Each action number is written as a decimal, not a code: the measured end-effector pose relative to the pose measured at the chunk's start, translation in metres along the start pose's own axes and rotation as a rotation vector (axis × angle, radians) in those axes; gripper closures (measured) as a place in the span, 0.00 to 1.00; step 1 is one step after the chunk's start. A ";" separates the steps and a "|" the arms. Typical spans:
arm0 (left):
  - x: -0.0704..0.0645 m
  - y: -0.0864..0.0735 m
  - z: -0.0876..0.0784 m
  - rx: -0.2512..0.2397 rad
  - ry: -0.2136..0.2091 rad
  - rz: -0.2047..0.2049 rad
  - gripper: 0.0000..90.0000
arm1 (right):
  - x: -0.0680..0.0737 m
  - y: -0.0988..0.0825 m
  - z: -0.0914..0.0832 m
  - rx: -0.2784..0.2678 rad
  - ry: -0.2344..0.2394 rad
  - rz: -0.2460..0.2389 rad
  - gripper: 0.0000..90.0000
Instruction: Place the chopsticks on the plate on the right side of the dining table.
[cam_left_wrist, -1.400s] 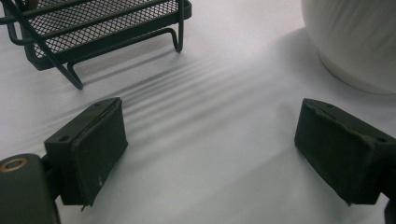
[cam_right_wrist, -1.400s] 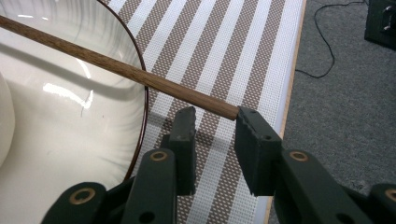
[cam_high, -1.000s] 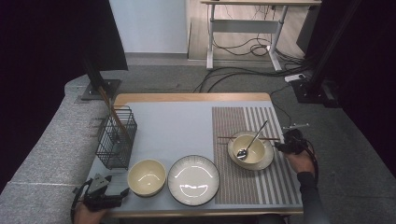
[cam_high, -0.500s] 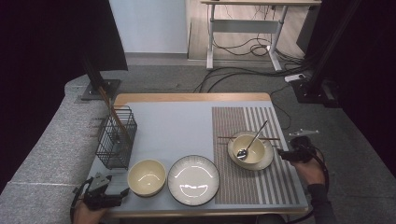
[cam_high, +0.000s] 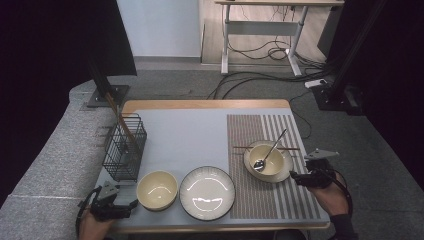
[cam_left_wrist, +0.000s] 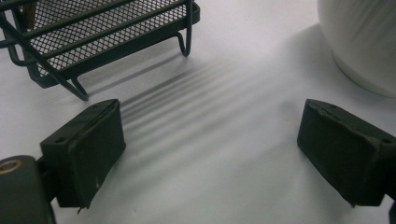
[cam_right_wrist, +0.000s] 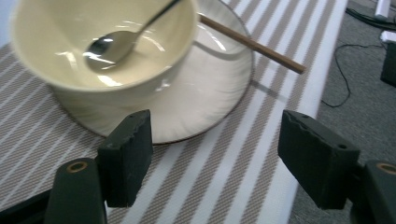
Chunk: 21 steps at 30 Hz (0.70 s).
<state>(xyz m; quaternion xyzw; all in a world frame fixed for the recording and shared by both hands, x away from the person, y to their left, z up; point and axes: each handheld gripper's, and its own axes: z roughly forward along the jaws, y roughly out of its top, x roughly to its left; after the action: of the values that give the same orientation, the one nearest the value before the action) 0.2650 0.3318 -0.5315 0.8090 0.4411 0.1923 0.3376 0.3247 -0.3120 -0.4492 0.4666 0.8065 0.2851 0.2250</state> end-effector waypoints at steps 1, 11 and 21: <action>0.000 0.000 0.000 -0.001 0.000 0.000 0.07 | 0.003 -0.001 -0.001 -0.001 0.003 -0.001 0.27; 0.000 -0.002 0.001 -0.014 0.000 -0.012 0.07 | 0.025 -0.014 -0.004 -0.019 0.041 -0.010 0.21; 0.000 -0.003 0.000 -0.019 0.002 -0.013 0.07 | 0.056 -0.020 0.000 -0.055 0.084 -0.039 0.15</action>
<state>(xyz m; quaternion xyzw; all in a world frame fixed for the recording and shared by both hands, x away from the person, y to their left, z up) 0.2633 0.3328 -0.5340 0.8026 0.4448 0.1953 0.3461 0.2869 -0.2709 -0.4679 0.4318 0.8161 0.3222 0.2092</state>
